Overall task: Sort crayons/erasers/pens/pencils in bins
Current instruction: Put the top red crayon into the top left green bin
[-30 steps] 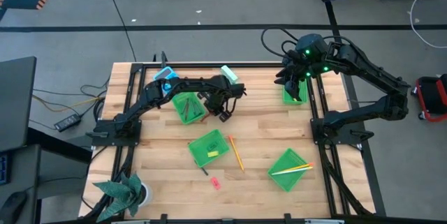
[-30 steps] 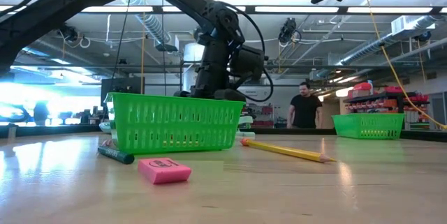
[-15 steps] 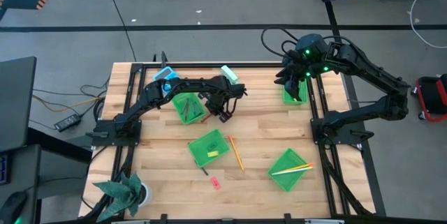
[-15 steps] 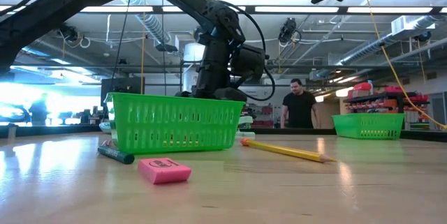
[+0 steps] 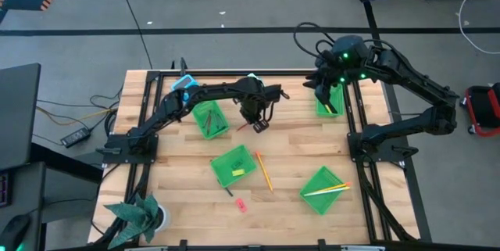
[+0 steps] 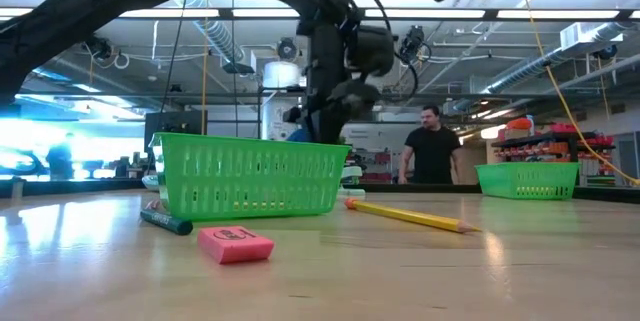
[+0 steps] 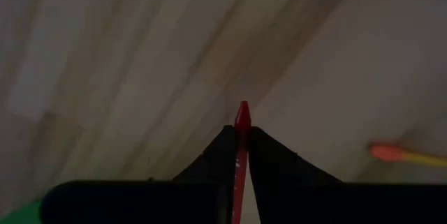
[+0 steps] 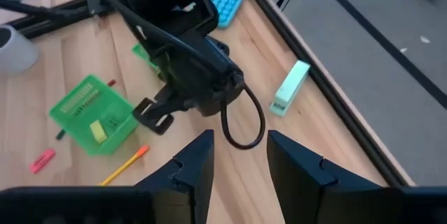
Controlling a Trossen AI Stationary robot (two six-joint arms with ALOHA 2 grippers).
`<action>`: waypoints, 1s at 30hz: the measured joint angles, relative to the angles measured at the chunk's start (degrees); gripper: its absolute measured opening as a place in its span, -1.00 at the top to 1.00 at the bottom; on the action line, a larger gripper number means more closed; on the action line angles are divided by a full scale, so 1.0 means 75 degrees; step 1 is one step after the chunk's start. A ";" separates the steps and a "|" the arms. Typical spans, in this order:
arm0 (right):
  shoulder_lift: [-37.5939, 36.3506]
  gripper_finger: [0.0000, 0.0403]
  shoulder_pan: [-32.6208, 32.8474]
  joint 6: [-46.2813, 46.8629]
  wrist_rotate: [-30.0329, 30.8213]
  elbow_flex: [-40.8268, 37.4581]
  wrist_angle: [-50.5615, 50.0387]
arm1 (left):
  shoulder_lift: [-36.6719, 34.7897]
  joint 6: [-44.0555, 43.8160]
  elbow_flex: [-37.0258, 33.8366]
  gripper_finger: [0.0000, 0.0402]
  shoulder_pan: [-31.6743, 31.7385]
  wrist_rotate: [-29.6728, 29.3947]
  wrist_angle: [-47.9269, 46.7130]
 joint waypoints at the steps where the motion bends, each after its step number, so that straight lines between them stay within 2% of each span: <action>1: 0.0000 0.32 0.0003 0.0022 0.0028 0.0000 0.0055 | -0.0002 0.0119 0.0161 0.80 0.0026 -0.0002 -0.0143; 6: 0.0000 0.32 0.0001 0.0054 0.0041 0.0000 0.0109 | -0.0018 0.0693 0.1172 0.84 0.0177 -0.0072 -0.0972; 10: 0.0000 0.32 0.0003 0.0292 0.0196 0.0000 0.0109 | -0.0139 0.1437 0.1786 0.85 0.0190 -0.0272 -0.1093; 15: 0.0000 0.32 0.0003 0.0947 0.0295 0.0000 0.0106 | -0.0704 0.1869 0.1184 0.82 0.0102 -0.0793 -0.1084; 22: 0.0000 0.32 0.0023 0.1843 0.0327 0.0000 0.0078 | -0.1431 0.2119 0.0151 0.88 0.0103 -0.0843 -0.0867; 26: 0.0000 0.32 0.0023 0.2123 0.0370 0.0000 0.0017 | -0.2239 0.2114 -0.1155 0.85 0.0067 -0.0927 -0.0305; 30: 0.0000 0.32 0.0023 0.2474 0.0771 0.0000 0.0019 | -0.3414 0.1724 -0.2866 0.85 0.0067 -0.0933 0.0873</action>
